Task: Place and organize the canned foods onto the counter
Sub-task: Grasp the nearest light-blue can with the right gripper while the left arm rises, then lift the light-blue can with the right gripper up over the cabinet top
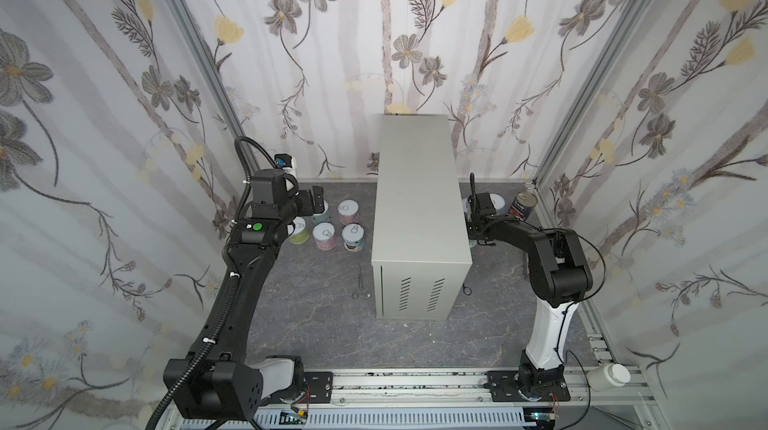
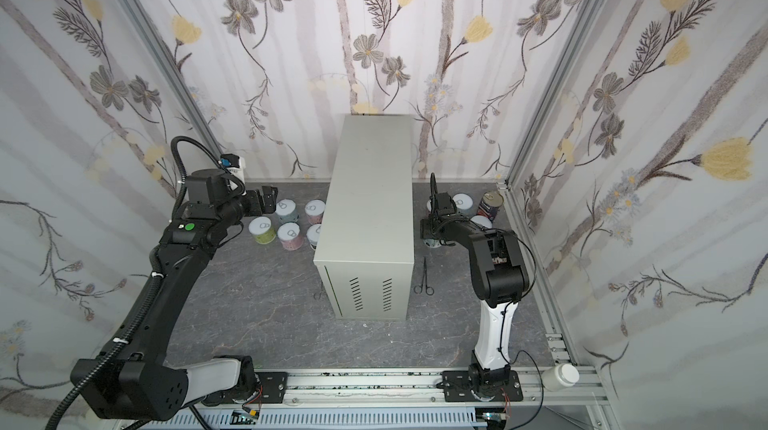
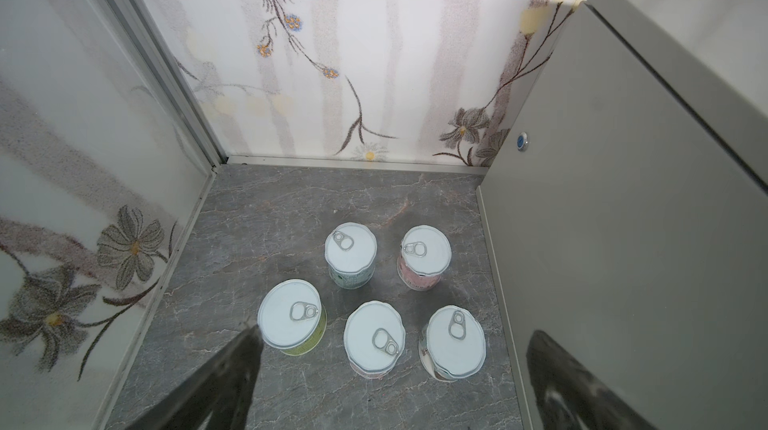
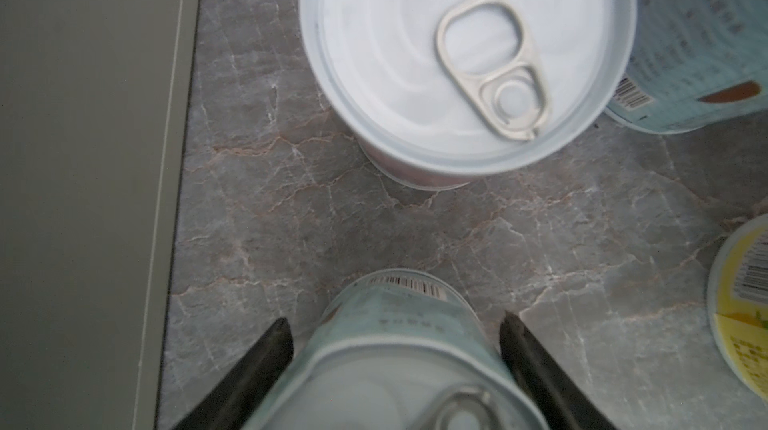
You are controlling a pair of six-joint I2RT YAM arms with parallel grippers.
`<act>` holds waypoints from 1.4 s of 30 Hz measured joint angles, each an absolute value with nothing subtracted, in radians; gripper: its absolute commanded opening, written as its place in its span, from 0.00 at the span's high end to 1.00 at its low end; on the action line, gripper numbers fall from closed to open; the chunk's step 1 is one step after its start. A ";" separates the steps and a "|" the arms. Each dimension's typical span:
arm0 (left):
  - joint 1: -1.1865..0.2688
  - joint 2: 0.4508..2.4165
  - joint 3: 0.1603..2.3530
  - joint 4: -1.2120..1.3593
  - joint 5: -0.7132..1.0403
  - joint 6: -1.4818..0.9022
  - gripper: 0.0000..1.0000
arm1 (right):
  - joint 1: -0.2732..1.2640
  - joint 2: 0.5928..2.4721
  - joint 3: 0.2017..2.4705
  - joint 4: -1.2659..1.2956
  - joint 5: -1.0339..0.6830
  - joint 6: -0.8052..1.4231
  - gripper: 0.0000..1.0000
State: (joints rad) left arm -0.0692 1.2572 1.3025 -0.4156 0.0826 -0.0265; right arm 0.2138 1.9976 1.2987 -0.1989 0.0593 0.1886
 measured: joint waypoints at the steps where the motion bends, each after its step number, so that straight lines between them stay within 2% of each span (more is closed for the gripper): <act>1: -0.069 1.264 1.303 -0.413 0.083 -0.027 0.00 | 0.214 1.998 1.299 -0.197 0.060 0.188 0.43; 7: -0.070 1.282 1.303 -0.422 0.091 -0.027 0.00 | 0.211 1.972 1.266 -0.187 0.059 0.190 0.62; 13: -0.070 1.268 1.303 -0.422 0.098 -0.027 0.00 | 0.196 1.854 1.291 -0.357 0.052 0.193 0.63; 22: -0.070 1.282 1.352 -0.430 0.146 -0.014 0.00 | 0.192 1.707 1.646 -0.635 0.084 0.212 0.63; 29: -0.069 1.292 1.365 -0.430 0.196 -0.015 0.00 | 0.195 1.831 2.201 -0.828 0.110 0.227 0.64; 32: -0.069 1.297 1.366 -0.430 0.213 -0.016 0.00 | 0.198 1.903 2.356 -0.860 0.099 0.226 0.64; 42: -0.069 1.306 1.351 -0.435 0.222 -0.035 0.00 | 0.281 1.943 2.399 -0.813 0.060 0.181 0.64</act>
